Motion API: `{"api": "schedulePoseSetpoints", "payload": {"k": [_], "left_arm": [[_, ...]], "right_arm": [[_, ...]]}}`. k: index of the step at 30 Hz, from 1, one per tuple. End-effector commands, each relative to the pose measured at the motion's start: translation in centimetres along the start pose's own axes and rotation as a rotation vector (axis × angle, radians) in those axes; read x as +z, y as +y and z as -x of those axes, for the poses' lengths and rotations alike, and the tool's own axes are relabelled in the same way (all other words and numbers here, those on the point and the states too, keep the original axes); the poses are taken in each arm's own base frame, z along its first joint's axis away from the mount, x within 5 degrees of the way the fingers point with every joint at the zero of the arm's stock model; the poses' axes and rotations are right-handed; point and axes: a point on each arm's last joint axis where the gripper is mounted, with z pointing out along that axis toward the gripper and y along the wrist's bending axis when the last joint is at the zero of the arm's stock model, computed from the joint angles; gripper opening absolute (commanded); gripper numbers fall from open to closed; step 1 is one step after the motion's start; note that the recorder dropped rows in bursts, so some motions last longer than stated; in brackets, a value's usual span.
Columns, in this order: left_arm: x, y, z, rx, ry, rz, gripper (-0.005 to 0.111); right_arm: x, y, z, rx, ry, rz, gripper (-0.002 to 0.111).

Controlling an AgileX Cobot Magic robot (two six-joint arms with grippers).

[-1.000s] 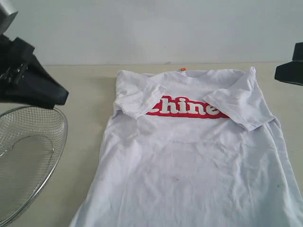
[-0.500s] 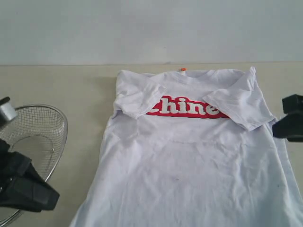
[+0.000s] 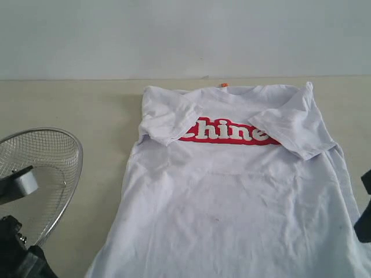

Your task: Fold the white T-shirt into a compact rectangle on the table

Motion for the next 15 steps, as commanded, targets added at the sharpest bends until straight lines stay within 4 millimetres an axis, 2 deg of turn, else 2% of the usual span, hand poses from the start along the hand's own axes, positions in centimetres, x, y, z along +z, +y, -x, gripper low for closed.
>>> {"api": "schedulePoseSetpoints", "payload": {"k": [1,5,15], "left_arm": [[0.1,0.2,-0.1,-0.009,-0.023,0.021,0.037],[0.6,0.6,-0.4,-0.035,-0.039,0.041,0.037],[1.2,1.2,-0.9,-0.061,-0.031,0.057,0.037]], "right_arm": [[0.0,-1.0,-0.8,0.019,0.085,-0.111,0.051],[0.1,-1.4,-1.0,0.021,0.102,-0.14,0.051],[3.2,-2.4,-2.9,0.037,0.118,-0.13,0.051]]}}
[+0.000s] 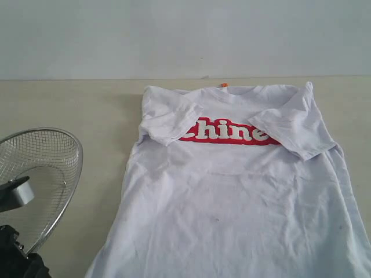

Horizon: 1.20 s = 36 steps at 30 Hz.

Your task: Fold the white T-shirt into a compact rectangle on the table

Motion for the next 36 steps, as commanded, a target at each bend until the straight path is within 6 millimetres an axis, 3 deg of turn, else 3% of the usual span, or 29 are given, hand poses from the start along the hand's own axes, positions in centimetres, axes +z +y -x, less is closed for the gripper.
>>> {"api": "schedulePoseSetpoints", "payload": {"k": [1,10,18,26,30,36], "left_arm": [[0.4,0.3,-0.1,-0.023,0.009,0.01,0.037],[2.8,1.8,0.4,-0.123,0.153,0.008,0.037],[3.7,2.6,1.4,-0.142,0.167,0.032,0.037],[3.8,2.5,1.5,-0.138,0.18,0.016,0.059],[3.7,1.9,1.4,-0.119,0.187,-0.051,0.059],[3.9,2.1,1.7,-0.092,0.152,-0.012,0.059]], "right_arm": [[1.0,-0.3,-0.3,-0.002,-0.011,-0.005,0.051],[1.0,0.0,-0.2,-0.01,-0.022,0.026,0.051],[1.1,0.0,-0.2,-0.008,-0.018,0.026,0.051],[1.1,0.0,-0.2,-0.008,-0.02,0.026,0.051],[1.1,0.0,-0.2,-0.008,-0.02,0.026,0.051],[1.1,0.0,-0.2,-0.008,-0.02,0.026,0.051]]}}
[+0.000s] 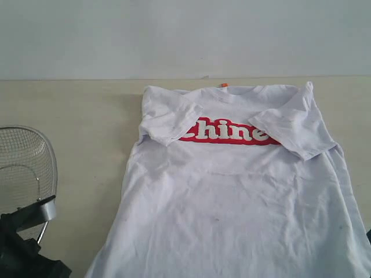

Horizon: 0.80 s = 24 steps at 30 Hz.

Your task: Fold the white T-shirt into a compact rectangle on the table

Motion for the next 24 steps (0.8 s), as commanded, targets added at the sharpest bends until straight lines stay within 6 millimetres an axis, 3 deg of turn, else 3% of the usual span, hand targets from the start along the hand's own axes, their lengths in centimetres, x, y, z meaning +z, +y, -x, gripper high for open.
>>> {"api": "schedulePoseSetpoints", "payload": {"k": [1,18,24], "left_arm": [[0.1,0.1,0.3,0.024,-0.026,0.027,0.059],[0.1,-0.4,0.0,0.042,0.006,-0.028,0.059],[-0.6,-1.0,1.0,0.088,-0.004,-0.043,0.059]], "right_arm": [[0.1,-0.1,-0.1,-0.008,0.002,-0.002,0.051],[0.1,0.0,-0.1,-0.002,-0.002,0.009,0.051],[0.1,0.0,0.0,-0.001,-0.005,0.009,0.051]]}}
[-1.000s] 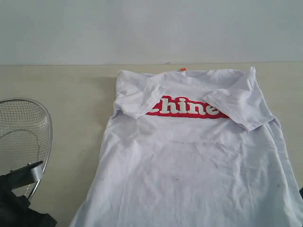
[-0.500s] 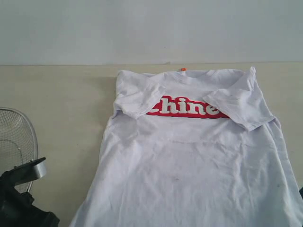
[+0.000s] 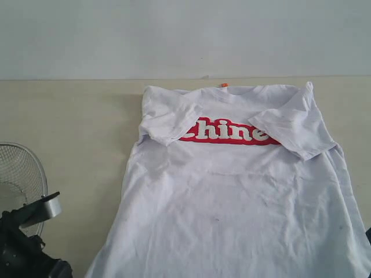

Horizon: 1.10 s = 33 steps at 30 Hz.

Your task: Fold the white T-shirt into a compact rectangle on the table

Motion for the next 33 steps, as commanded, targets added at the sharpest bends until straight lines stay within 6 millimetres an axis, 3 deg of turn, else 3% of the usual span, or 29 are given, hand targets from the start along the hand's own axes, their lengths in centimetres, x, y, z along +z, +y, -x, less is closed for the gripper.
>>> {"api": "schedulePoseSetpoints", "payload": {"k": [1,6,11,17,21,24,29,33], "left_arm": [[-0.5,-0.5,0.9,0.038,-0.011,-0.013,0.059],[-1.4,-1.5,1.9,0.054,-0.004,-0.049,0.059],[-2.1,-3.3,1.7,0.076,0.076,-0.195,0.059],[-0.5,-6.2,1.2,0.196,0.111,-0.248,0.058],[0.6,-5.6,2.0,0.19,0.035,-0.116,0.057],[1.6,-4.0,2.0,0.185,0.122,-0.018,0.057],[3.4,-3.1,2.5,0.15,0.181,-0.061,0.057],[3.6,-2.8,2.7,0.152,0.168,-0.038,0.057]], "right_arm": [[0.1,0.0,-0.1,-0.005,-0.003,0.002,0.051],[0.1,0.0,-0.1,-0.004,-0.004,0.005,0.051],[0.1,0.0,0.0,-0.004,-0.006,0.004,0.051],[0.1,0.0,0.0,-0.003,-0.012,0.005,0.051],[0.1,0.0,0.0,-0.002,-0.012,0.006,0.051],[0.1,0.1,0.1,-0.001,-0.016,0.012,0.051],[0.1,0.1,0.1,-0.001,-0.018,0.014,0.051],[0.1,0.1,0.1,-0.001,-0.018,0.014,0.051]]}}
